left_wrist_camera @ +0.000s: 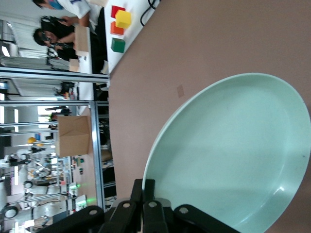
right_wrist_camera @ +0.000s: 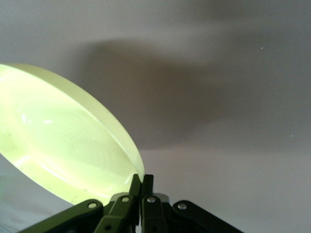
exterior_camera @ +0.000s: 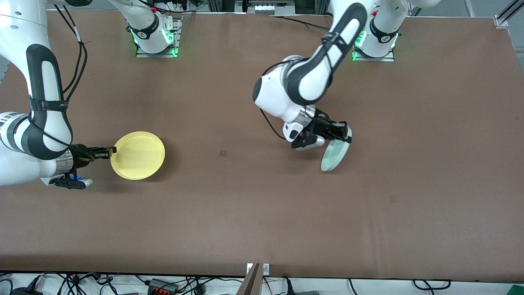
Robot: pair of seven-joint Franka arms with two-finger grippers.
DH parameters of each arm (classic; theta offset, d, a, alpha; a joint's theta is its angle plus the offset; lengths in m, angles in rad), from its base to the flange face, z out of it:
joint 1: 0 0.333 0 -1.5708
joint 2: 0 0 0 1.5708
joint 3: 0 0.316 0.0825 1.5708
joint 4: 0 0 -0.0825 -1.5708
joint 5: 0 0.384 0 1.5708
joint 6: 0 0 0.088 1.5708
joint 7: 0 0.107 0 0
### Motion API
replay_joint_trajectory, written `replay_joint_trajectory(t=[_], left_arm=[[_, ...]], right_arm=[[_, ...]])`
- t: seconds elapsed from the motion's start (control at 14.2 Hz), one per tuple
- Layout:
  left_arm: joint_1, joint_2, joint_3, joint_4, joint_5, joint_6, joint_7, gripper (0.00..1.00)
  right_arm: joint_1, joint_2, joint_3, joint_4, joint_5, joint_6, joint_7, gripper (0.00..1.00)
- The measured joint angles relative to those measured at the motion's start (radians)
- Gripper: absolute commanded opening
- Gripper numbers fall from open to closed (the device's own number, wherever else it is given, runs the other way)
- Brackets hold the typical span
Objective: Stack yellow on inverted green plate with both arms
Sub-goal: 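Lift the green plate and flip it upside down with the left gripper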
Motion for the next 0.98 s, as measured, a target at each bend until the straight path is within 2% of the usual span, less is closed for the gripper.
replay_joint_trajectory(t=[0.28,0.42,0.98], left_arm=[[-0.118,0.102,0.002,0.012,0.097,-0.117,-0.165,0.01],[-0.154,0.145,0.003,0.031,0.113,-0.133,-0.217,0.01],[-0.206,0.192,0.004,0.055,0.116,-0.137,-0.32,0.01]], right_arm=[[0.001,0.004,0.001,0.0,0.002,-0.004,-0.015,0.0],[0.009,0.007,0.004,0.0,0.002,-0.008,-0.015,0.0],[0.011,0.027,0.001,-0.003,-0.001,-0.01,-0.031,0.0]])
